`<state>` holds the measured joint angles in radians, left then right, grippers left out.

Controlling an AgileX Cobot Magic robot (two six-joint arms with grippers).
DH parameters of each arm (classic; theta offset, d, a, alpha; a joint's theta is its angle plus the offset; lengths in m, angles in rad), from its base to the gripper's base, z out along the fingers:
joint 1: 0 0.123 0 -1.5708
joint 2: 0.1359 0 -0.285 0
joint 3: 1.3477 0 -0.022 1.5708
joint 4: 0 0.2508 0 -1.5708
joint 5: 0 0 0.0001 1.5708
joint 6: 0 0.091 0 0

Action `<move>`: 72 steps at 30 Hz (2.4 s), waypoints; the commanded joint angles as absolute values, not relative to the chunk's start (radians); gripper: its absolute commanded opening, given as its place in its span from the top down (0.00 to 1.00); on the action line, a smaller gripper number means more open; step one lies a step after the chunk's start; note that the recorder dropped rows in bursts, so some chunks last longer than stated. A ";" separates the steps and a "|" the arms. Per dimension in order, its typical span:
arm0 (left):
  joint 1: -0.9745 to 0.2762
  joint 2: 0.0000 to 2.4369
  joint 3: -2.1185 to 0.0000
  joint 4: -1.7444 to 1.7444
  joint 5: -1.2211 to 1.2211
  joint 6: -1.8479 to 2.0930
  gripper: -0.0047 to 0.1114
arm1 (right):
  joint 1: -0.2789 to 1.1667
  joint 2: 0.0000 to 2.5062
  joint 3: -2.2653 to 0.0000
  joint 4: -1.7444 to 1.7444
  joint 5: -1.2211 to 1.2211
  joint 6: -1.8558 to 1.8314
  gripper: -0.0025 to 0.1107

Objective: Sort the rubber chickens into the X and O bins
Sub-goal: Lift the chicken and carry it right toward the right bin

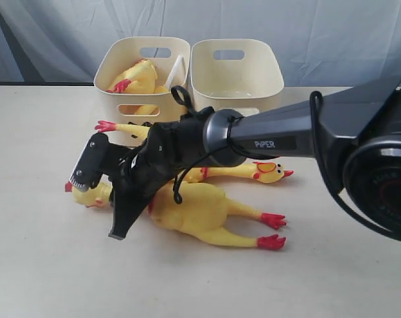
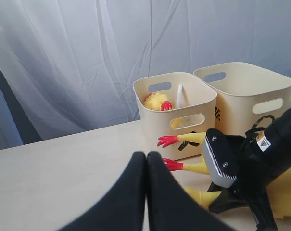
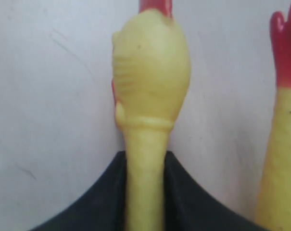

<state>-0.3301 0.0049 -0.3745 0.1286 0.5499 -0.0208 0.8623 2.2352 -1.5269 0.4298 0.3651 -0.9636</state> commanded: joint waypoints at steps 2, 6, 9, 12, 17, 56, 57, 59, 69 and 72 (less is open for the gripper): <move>-0.342 0.000 -0.367 0.130 0.545 -0.023 0.96 | 0.863 2.135 -1.532 0.527 0.390 -0.884 0.99; -0.342 0.000 -0.367 0.130 0.547 -0.021 0.96 | 0.863 2.057 -1.532 0.587 0.419 -0.877 0.99; -0.342 0.000 -0.367 0.130 0.547 -0.021 0.96 | 0.863 1.991 -1.532 0.629 0.441 -0.877 0.99; -0.342 0.000 -0.367 0.130 0.547 -0.021 0.96 | 0.861 1.928 -1.532 0.638 0.463 -0.875 0.99; -0.342 0.000 -0.367 0.130 0.547 -0.019 0.96 | 0.847 1.826 -1.532 0.638 0.467 -0.829 0.99; -0.342 0.000 -0.367 0.130 0.543 -0.019 0.96 | 0.197 1.464 -1.532 0.999 0.179 -0.708 0.99; -0.342 0.000 -0.367 0.130 0.543 -0.019 0.96 | 0.187 1.481 -1.532 0.999 0.165 -0.710 0.99; -0.342 0.000 -0.367 0.130 0.543 -0.019 0.96 | 0.174 1.524 -1.532 1.001 0.137 -0.710 0.99; -0.342 0.000 -0.367 0.130 0.543 -0.019 0.96 | 0.164 1.685 -1.532 1.065 -0.160 -0.603 0.99; -0.342 0.000 -0.367 0.128 0.541 -0.019 0.96 | 0.164 1.724 -1.532 0.960 -0.241 -0.365 0.99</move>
